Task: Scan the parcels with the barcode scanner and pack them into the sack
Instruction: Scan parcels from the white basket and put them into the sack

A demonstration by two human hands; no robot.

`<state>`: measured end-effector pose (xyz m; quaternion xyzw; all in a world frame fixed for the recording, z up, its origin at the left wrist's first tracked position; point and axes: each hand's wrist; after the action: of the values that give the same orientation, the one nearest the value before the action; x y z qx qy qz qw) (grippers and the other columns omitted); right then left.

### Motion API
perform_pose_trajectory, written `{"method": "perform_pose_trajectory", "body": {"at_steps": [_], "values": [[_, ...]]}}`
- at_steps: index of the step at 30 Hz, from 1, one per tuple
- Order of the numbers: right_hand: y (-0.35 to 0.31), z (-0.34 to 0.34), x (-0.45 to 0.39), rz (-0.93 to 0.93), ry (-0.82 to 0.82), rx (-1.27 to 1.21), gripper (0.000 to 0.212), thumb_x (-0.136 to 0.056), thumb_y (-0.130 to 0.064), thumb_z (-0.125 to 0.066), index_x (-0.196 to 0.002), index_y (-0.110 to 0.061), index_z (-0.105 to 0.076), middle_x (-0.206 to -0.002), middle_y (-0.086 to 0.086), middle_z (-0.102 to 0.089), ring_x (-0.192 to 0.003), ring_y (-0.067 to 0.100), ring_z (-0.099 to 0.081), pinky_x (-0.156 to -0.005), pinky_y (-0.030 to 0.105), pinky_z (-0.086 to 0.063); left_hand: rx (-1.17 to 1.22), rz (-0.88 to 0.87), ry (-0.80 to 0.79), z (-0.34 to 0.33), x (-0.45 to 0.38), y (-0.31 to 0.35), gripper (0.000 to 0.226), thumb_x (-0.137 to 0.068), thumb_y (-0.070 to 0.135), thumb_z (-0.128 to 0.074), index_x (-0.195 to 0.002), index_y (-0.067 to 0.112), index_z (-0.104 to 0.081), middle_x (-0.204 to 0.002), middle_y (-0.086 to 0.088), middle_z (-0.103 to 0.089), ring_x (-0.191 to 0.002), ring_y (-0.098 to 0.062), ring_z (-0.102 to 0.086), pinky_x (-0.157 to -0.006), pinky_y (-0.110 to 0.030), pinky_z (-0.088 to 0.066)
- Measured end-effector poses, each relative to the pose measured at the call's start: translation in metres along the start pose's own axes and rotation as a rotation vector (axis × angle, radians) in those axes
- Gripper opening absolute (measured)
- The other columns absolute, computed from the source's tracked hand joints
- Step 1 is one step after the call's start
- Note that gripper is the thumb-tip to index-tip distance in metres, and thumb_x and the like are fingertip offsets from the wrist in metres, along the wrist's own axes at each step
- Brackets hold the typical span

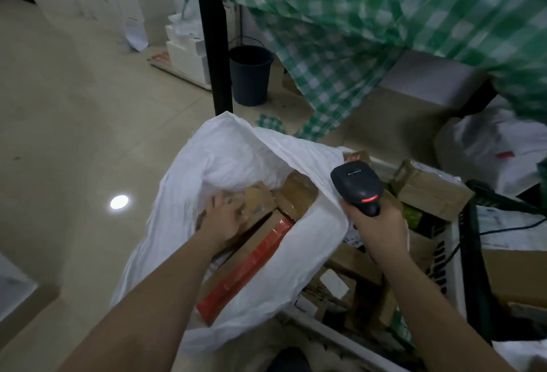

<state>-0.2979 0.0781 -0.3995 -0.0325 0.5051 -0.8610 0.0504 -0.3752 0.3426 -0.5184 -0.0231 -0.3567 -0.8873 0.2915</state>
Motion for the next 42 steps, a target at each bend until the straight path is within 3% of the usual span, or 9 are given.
{"method": "perform_pose_trajectory", "body": {"at_steps": [5,7,9,11,16,24,31,35,42], "values": [[0.002,0.0,0.002,0.044,-0.069,0.116,0.02,-0.083,-0.026,-0.074,-0.073,-0.018,-0.06,-0.063,-0.011,-0.056,-0.062,-0.002,-0.051,-0.053,0.013,-0.032,0.092,-0.028,-0.071,-0.026,-0.034,-0.024,0.041,-0.084,0.024,-0.039,-0.118,0.011,-0.056,-0.132,-0.022,-0.051,-0.125,-0.044,-0.044,-0.103,-0.052,-0.04],[0.003,0.003,0.005,0.04,-0.074,0.096,0.024,-0.083,-0.025,-0.074,-0.069,-0.024,-0.055,-0.064,-0.011,-0.057,-0.063,-0.001,-0.051,-0.056,0.02,-0.036,0.333,0.0,-0.022,-0.002,-0.007,0.011,0.027,-0.092,0.006,-0.044,-0.114,0.011,-0.06,-0.123,-0.014,-0.057,-0.116,-0.019,-0.057,-0.102,-0.04,-0.045],[0.002,0.007,0.009,-0.003,-0.077,0.033,0.022,-0.082,-0.022,-0.075,-0.07,-0.023,-0.057,-0.067,-0.004,-0.061,-0.065,0.006,-0.056,-0.063,0.027,-0.043,0.544,0.021,0.023,0.02,0.023,0.042,0.028,-0.094,-0.011,-0.043,-0.097,0.012,-0.059,-0.094,-0.003,-0.06,-0.078,0.006,-0.063,-0.076,-0.01,-0.05],[0.0,0.013,0.015,-0.056,-0.084,-0.033,0.022,-0.081,-0.021,-0.077,-0.07,-0.023,-0.058,-0.07,-0.001,-0.064,-0.068,0.01,-0.059,-0.071,0.034,-0.048,0.616,0.041,0.03,0.028,0.036,0.058,0.029,-0.092,-0.013,-0.045,-0.096,0.011,-0.06,-0.088,0.004,-0.057,-0.067,0.0,-0.059,-0.056,-0.005,-0.045],[-0.006,0.045,0.032,-0.063,-0.06,-0.021,0.021,-0.078,-0.022,-0.08,-0.069,-0.025,-0.061,-0.069,-0.004,-0.066,-0.068,0.006,-0.06,-0.066,0.03,-0.048,0.595,-0.1,0.025,0.043,0.065,0.104,0.032,-0.096,0.007,-0.047,-0.118,0.028,-0.056,-0.124,0.005,-0.056,-0.097,-0.016,-0.061,-0.08,-0.034,-0.052],[0.028,0.113,0.026,-0.292,0.131,-0.173,0.018,-0.081,-0.022,-0.076,-0.074,-0.014,-0.061,-0.067,0.005,-0.062,-0.066,0.02,-0.057,-0.06,0.029,-0.043,0.506,-0.363,-0.053,0.023,0.085,0.228,0.03,-0.099,0.012,-0.046,-0.127,0.021,-0.053,-0.117,0.009,-0.055,-0.092,-0.003,-0.055,-0.069,-0.016,-0.047],[0.073,0.154,-0.036,-0.493,0.341,-0.535,0.018,-0.082,-0.02,-0.074,-0.081,-0.007,-0.06,-0.07,0.01,-0.063,-0.065,0.024,-0.058,-0.066,0.034,-0.048,0.31,-0.346,-0.177,-0.067,0.043,0.308,0.033,-0.097,0.016,-0.049,-0.13,0.012,-0.052,-0.122,-0.002,-0.058,-0.115,-0.018,-0.054,-0.098,-0.028,-0.042],[0.095,0.167,-0.095,-0.513,0.367,-0.681,0.016,-0.088,-0.008,-0.065,-0.1,-0.001,-0.057,-0.075,0.012,-0.059,-0.059,0.018,-0.056,-0.054,0.029,-0.045,0.218,-0.26,-0.215,-0.121,0.007,0.337,0.03,-0.1,0.02,-0.044,-0.126,0.008,-0.055,-0.115,-0.006,-0.061,-0.097,-0.018,-0.056,-0.08,-0.026,-0.039],[0.129,0.162,-0.17,-0.411,0.364,-0.457,0.019,-0.086,-0.023,-0.068,-0.1,-0.015,-0.057,-0.099,0.007,-0.063,-0.094,0.024,-0.058,-0.089,0.038,-0.046,0.191,-0.193,-0.175,-0.172,-0.057,0.366,0.048,-0.102,0.037,-0.041,-0.137,0.005,-0.044,-0.14,-0.014,-0.049,-0.128,-0.031,-0.045,-0.098,-0.033,-0.037]]}}
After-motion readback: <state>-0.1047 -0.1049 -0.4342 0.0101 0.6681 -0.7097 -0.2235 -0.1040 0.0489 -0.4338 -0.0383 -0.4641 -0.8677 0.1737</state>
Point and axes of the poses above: each hand's wrist, its own x-axis away from the middle knuckle, its own z-axis out of the back of the hand, y = z × x
